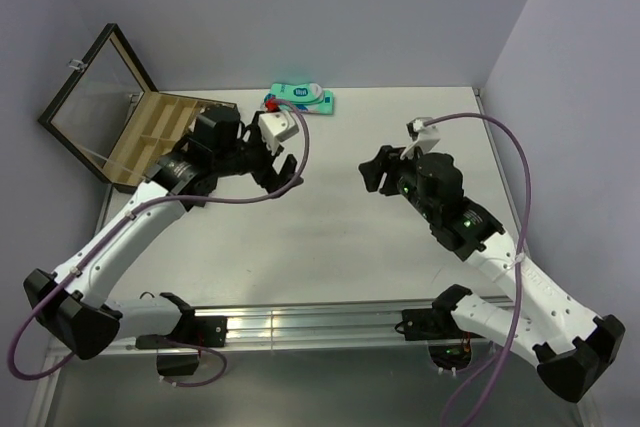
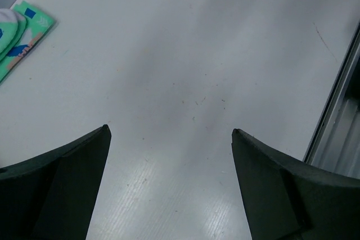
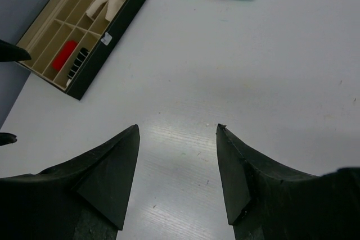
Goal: Roll the socks
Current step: Reset both arms
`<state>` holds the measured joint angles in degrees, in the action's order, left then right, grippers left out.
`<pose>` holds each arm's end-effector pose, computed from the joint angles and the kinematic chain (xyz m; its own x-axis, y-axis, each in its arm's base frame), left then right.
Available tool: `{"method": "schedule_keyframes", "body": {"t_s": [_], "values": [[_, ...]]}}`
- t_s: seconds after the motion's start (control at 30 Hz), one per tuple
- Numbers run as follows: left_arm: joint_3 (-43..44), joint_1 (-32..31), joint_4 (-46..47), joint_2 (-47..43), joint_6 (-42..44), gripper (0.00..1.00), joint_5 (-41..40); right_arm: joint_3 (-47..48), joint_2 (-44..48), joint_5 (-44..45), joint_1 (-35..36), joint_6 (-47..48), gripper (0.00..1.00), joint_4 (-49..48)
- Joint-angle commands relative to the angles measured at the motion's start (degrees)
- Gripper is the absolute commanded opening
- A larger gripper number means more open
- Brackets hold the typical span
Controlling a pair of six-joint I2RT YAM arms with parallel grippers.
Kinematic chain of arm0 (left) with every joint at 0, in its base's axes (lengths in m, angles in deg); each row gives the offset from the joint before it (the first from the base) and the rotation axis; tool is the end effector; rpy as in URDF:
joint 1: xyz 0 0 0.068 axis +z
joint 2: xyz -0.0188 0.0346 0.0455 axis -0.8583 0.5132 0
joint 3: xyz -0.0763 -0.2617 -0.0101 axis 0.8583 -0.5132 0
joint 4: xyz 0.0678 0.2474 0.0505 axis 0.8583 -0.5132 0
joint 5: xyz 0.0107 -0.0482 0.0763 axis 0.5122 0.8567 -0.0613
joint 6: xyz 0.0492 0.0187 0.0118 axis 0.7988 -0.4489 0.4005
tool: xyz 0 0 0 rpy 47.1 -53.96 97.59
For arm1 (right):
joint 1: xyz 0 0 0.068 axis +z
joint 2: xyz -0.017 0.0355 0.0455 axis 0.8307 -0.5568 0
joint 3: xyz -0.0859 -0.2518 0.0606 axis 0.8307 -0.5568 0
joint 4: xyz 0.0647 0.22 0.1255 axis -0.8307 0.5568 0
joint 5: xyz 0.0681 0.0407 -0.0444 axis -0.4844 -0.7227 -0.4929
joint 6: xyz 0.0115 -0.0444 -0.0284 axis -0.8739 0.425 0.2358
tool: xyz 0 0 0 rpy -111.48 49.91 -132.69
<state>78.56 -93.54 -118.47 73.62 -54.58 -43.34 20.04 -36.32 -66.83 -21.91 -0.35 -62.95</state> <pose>0.2172 -0.1658 0.3868 -0.2111 0.3614 -0.9082 0.8649 0.5020 -0.0013 0.1681 0.1088 0.3476 -0.3517 0.2060 -0.9132 -0.3484 0.8766 0.3319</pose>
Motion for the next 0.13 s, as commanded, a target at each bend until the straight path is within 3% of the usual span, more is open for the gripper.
{"method": "schedule_keyframes", "body": {"t_s": [0.0,0.1], "values": [[-0.6,-1.7,1.7,0.0,0.7,0.94,0.1,-0.3,1.4,2.0,0.3,0.2,0.64,-2.9],[-0.3,-2.5,1.3,0.5,0.8,0.94,0.0,-0.8,1.5,1.9,0.3,0.4,0.65,-3.6]]}}
